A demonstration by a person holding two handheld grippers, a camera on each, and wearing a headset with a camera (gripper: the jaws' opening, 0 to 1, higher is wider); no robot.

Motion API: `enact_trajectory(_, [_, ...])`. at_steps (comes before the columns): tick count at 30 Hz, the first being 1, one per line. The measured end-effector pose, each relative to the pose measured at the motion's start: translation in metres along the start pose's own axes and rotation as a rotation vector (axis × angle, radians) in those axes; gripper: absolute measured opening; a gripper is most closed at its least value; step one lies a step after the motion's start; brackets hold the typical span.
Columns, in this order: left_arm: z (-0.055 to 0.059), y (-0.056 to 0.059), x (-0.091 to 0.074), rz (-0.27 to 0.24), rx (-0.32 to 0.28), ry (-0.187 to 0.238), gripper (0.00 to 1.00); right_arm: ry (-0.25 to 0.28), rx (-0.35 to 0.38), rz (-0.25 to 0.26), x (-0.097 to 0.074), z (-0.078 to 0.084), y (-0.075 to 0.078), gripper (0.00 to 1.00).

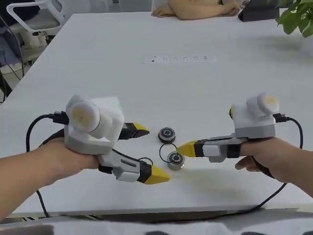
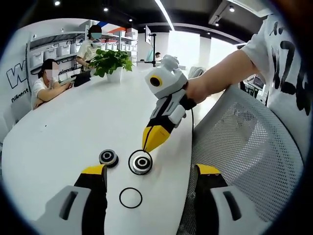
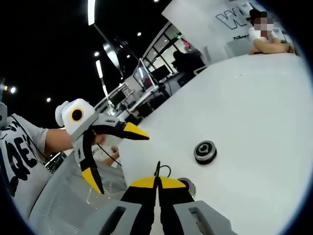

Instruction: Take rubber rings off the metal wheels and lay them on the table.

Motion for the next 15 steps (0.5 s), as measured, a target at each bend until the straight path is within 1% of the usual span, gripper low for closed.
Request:
enact_trajectory(9, [0.003, 0.000, -0.015, -0.027, -0.019, 0.006, 0.74, -0.008, -0.009, -0.019, 0.007, -0.006, -0.007, 0.00])
enact_trajectory(15, [0.008, 0.001, -0.024, -0.044, -0.027, 0.002, 0.77, -0.024, -0.018, -0.032, 0.015, -0.009, -0.012, 0.00])
Point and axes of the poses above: the centre of the closed fingertips' face, and the gripper's own axes: x roughly forward along the fingers, y roughly to its right, z roughly out of its underside, the point moved 8 cm from there along -x, roughly backward along the fingers, and after that the axes turned 9 degrees about x, right-handed, at the moved point
